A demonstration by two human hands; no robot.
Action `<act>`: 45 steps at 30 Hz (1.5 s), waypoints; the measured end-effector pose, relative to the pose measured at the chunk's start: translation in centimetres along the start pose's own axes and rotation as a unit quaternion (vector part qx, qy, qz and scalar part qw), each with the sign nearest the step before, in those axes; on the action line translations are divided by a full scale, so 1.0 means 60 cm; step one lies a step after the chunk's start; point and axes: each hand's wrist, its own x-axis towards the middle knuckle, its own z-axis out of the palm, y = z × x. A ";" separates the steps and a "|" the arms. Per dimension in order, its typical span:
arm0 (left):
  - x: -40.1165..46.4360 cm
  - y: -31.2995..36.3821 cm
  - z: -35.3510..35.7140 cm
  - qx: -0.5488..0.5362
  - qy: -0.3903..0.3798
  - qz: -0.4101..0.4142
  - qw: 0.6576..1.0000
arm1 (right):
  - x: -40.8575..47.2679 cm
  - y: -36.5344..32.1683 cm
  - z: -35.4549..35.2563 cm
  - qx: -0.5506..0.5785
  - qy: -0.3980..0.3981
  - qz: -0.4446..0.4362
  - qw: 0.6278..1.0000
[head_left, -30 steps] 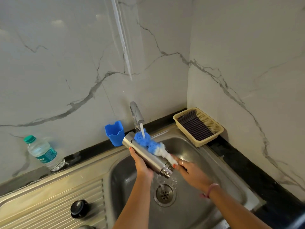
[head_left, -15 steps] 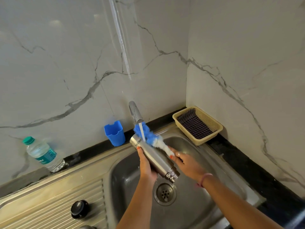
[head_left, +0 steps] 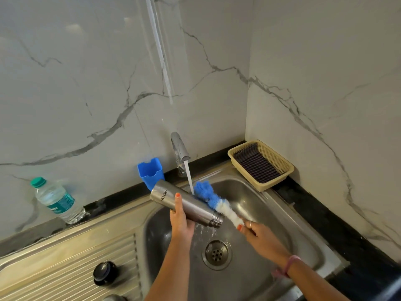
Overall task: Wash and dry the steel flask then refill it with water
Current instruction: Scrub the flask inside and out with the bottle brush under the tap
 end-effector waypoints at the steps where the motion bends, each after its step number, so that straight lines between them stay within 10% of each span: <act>1: -0.002 0.006 -0.001 -0.010 0.006 0.012 1.000 | -0.004 0.005 0.001 0.002 -0.002 0.006 1.000; 20: -0.055 0.047 0.020 -0.095 0.102 0.048 0.989 | -0.087 -0.139 0.039 -0.298 -0.007 0.026 0.954; 45: -0.093 0.072 0.023 -0.213 0.108 0.009 0.971 | -0.116 -0.158 0.063 -0.316 -0.070 0.026 0.946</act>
